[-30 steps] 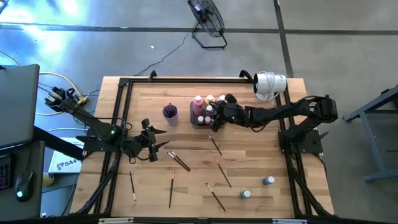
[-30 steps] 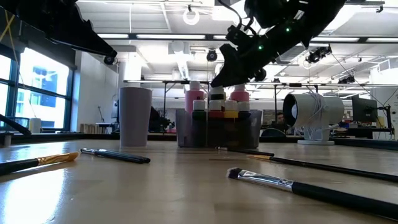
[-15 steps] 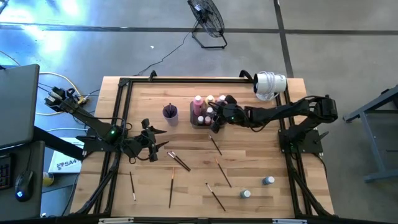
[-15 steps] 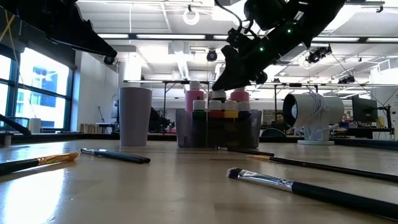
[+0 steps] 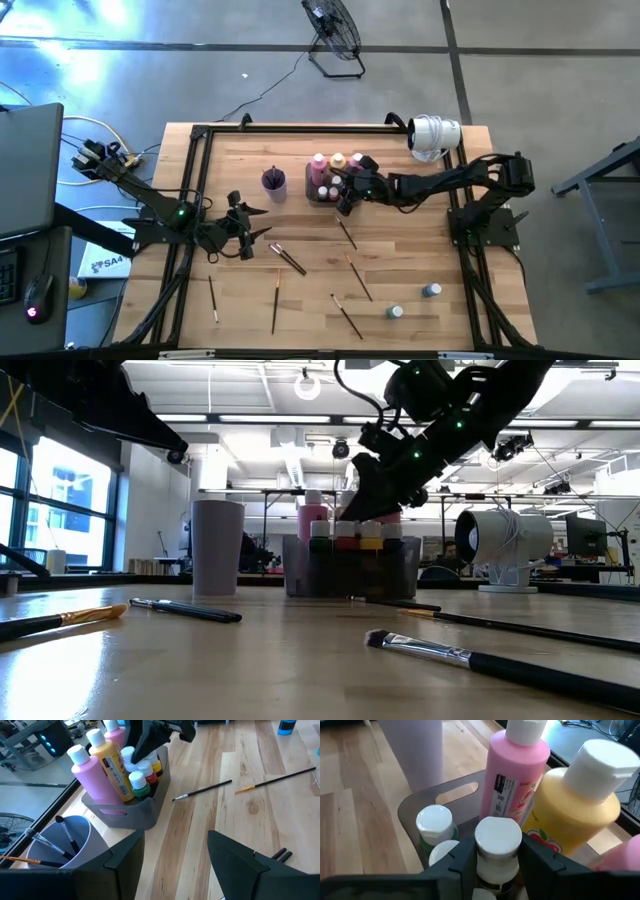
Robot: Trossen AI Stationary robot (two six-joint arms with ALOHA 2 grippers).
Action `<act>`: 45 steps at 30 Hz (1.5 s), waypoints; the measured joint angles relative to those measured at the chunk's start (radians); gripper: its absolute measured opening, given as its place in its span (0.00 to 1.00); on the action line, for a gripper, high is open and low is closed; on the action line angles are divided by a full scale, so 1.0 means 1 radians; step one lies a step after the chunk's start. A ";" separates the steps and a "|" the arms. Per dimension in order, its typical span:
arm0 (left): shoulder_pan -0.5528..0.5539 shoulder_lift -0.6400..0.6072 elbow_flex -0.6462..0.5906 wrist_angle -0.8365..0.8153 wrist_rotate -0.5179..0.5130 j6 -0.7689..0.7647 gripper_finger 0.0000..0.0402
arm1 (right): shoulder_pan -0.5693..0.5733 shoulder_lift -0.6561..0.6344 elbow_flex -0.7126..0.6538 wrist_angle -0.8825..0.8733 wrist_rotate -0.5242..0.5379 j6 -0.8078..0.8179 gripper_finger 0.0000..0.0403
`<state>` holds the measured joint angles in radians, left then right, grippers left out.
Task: Pick & Place Paint Supplies
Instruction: Put the small white paint bottle into the gray bin, then put the small blue paint bottle into the gray bin
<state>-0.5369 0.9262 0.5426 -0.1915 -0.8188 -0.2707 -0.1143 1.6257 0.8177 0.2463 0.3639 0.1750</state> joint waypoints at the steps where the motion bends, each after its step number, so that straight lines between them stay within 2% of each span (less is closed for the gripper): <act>1: 0.000 0.000 0.000 0.000 0.000 0.000 0.53 | 0.000 0.000 0.000 -0.005 0.000 0.000 0.30; 14: 0.000 0.000 0.000 0.001 0.000 0.000 0.53 | 0.000 -0.004 0.001 -0.008 0.004 -0.027 0.42; 19: 0.000 0.000 0.000 0.001 0.000 0.000 0.53 | 0.010 -0.069 0.001 -0.004 0.003 -0.069 0.42; 27: 0.000 0.000 0.000 0.001 0.000 0.000 0.53 | 0.081 -0.270 0.001 -0.034 -0.018 -0.075 0.38; 34: 0.000 0.000 0.000 0.001 0.000 0.000 0.53 | 0.182 -0.397 0.002 -0.235 -0.242 -0.062 0.32; 36: 0.000 0.000 0.000 0.001 0.000 -0.001 0.53 | 0.214 -0.411 0.001 -0.305 -0.277 -0.035 0.29; 40: 0.000 0.000 0.000 0.001 0.000 -0.014 0.53 | 0.278 -0.412 0.001 -0.396 -0.281 0.044 0.23; 45: 0.000 0.000 0.000 0.001 0.000 -0.015 0.53 | 0.351 -0.398 0.001 -0.408 -0.218 0.087 0.14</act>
<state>-0.5369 0.9261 0.5426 -0.1902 -0.8192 -0.2859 0.2367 1.2274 0.8185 -0.1620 0.1455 0.2618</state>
